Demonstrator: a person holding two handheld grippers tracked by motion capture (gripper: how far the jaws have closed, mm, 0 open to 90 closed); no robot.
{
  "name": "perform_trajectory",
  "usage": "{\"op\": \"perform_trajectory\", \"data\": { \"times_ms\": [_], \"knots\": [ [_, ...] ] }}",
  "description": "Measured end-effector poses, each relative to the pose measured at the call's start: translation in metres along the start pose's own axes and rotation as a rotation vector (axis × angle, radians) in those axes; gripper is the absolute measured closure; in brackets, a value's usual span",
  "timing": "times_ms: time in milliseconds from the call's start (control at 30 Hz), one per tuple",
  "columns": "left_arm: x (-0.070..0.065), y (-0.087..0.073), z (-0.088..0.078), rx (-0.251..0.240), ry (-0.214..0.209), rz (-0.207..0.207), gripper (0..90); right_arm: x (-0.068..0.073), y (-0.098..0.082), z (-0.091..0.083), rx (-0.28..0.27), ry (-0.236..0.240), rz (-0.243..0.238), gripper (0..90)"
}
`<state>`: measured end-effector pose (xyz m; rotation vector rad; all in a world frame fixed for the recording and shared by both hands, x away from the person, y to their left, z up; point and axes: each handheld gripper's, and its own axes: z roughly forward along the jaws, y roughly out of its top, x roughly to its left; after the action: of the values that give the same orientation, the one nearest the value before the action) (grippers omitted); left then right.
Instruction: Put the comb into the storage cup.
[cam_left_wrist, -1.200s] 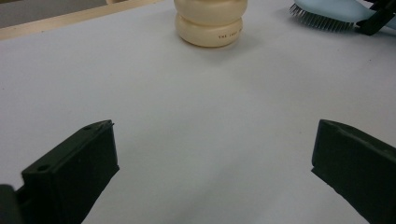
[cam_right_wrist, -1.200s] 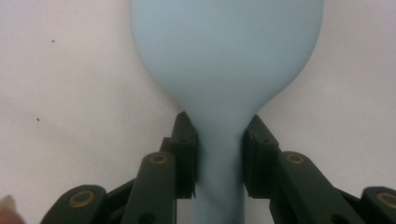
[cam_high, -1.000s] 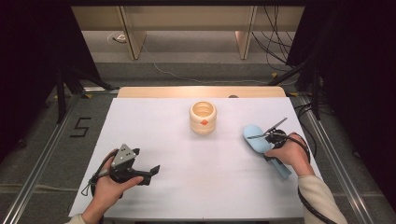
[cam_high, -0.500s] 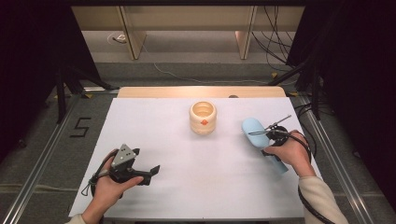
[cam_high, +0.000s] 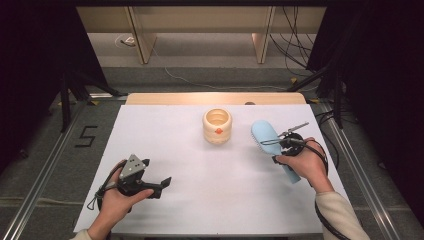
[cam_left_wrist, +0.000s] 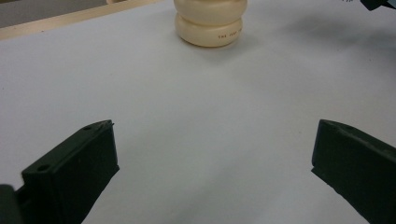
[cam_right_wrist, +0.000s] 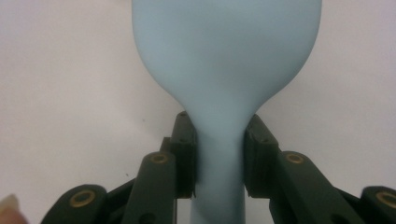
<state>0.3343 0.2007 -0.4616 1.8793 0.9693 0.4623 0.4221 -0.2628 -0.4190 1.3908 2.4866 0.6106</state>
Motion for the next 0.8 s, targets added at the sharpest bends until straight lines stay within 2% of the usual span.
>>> {"op": "perform_trajectory", "data": {
  "times_ms": [400, 800],
  "knots": [
    [-0.001, 0.0, 0.0, -0.001, -0.002, -0.004, 0.0, 0.016, 0.006, -0.005, -0.128, 0.006, 0.003, 70.4],
    [-0.002, 0.001, 0.001, 0.0, -0.006, -0.005, 0.0, 0.026, 0.009, -0.004, -0.22, 0.023, 0.021, 70.4]
  ]
}}
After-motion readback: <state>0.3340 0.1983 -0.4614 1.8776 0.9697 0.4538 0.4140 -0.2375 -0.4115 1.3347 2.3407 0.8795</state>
